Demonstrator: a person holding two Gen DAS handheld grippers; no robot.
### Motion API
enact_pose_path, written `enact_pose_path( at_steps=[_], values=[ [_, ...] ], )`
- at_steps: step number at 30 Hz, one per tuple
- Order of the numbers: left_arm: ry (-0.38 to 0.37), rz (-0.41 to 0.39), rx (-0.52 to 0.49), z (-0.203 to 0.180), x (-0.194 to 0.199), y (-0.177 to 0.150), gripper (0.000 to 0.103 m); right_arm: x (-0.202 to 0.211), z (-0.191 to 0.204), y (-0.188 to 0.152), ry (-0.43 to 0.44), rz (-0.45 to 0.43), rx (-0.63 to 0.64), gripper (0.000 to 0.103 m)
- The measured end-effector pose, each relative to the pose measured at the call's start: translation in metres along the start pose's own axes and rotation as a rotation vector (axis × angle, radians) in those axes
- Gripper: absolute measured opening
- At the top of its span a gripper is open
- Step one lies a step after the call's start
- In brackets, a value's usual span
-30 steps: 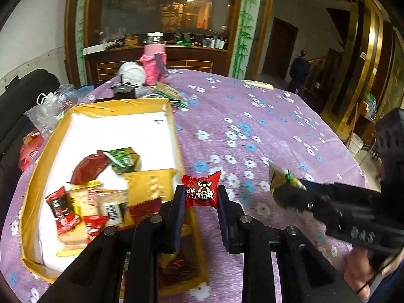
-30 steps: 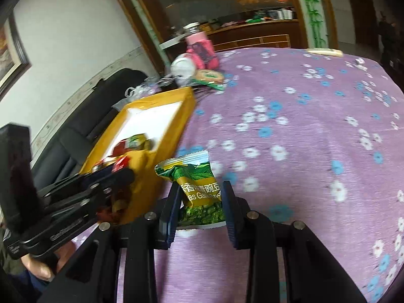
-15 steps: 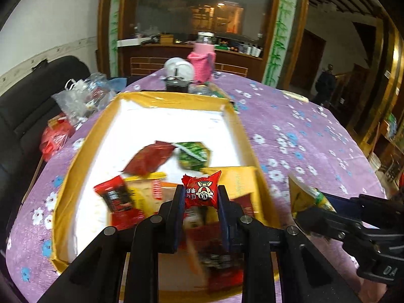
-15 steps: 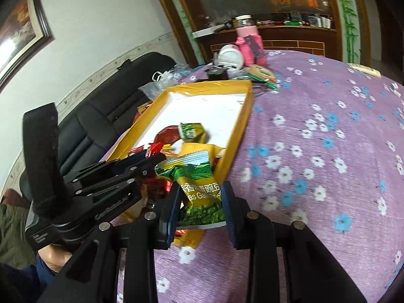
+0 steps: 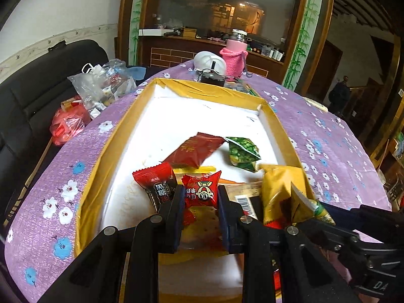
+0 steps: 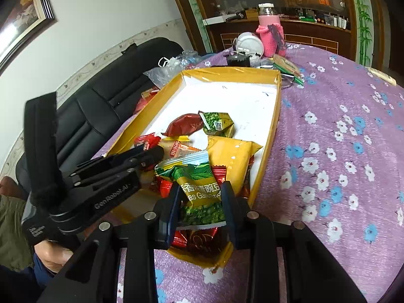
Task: Organize snacks
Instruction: 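Carry the pea bag and red candy over the white box with both grippers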
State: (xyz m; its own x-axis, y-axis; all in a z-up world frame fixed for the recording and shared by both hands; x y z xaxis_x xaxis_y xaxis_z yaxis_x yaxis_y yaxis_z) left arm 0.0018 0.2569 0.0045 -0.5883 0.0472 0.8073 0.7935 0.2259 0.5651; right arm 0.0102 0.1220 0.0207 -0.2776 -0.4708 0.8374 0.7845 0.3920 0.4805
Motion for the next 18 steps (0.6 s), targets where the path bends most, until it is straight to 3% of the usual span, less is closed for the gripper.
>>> enact_pose_path(
  at_steps=[6, 18],
  values=[
    [0.015, 0.029, 0.009, 0.005, -0.013, 0.0, 0.026, -0.007, -0.002, 0.012, -0.016, -0.013, -0.011, 0.031],
    [-0.029, 0.021, 0.036, 0.005, -0.014, 0.003, 0.026, -0.028, -0.007, 0.024, -0.003, -0.083, -0.029, 0.031]
  ],
)
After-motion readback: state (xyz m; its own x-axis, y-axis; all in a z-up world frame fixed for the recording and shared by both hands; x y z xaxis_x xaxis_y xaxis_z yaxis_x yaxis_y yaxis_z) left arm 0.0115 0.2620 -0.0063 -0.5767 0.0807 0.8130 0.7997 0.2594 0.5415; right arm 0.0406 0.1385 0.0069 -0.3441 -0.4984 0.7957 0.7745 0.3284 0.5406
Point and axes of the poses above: each gripper's, at about its wrist camera, not at the fingertips, and x roughly against the way its jaws point, z to its left, y to its top, the point moved 4 cm from there along -x, roughly the way its jaws point, and after that the axes turned 12 degrees about z, right-handed, at the moved point
